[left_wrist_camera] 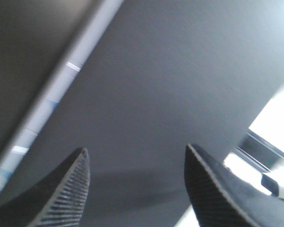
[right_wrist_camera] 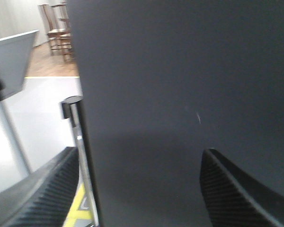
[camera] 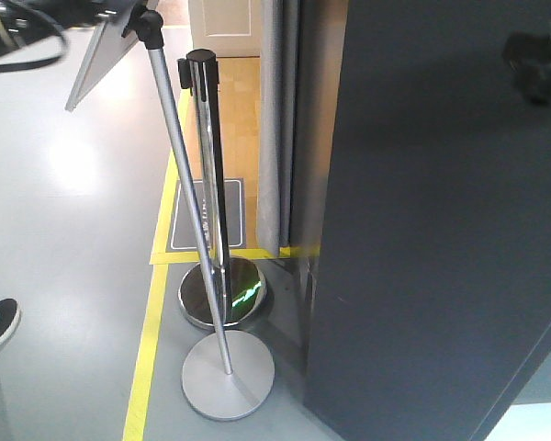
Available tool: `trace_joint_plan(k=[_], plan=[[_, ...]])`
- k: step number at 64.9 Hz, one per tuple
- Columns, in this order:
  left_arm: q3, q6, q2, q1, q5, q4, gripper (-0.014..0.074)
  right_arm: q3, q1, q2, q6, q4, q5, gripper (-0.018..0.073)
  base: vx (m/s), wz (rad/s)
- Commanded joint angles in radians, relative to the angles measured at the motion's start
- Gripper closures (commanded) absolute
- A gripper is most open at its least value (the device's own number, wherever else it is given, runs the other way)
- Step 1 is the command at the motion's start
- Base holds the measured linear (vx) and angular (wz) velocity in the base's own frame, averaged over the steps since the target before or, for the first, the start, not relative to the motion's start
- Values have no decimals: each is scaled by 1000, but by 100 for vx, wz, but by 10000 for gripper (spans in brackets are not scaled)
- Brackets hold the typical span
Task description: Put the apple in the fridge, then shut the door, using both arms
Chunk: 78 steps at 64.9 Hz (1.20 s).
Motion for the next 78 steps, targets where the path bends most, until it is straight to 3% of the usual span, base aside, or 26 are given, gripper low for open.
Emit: trace_joint_plan(k=[1,15,28,51,66,78], plan=[[-31,3,-40,42,-1,-57,163,-78,-4,44,-12,19,-80,41,0,0],[-31,3,-40,119,47,-57,184,-130,-4,155,-12,28,-205,41,0,0],[-31,3,-40,132,67,-57,223,-199,-4,258,-12,27,-238,41,0,0],[-31,3,-40,132,95,-56,237,-434,-4,456,-12,29,-199,41,0,0],[-31,1,-40,132,127,17,237,-589,-4,581,-12,29,-139,41,0,0],[-31,-1,-40,132,127,18,237,-680,-4,649,-14,25,-87,41,0,-1]])
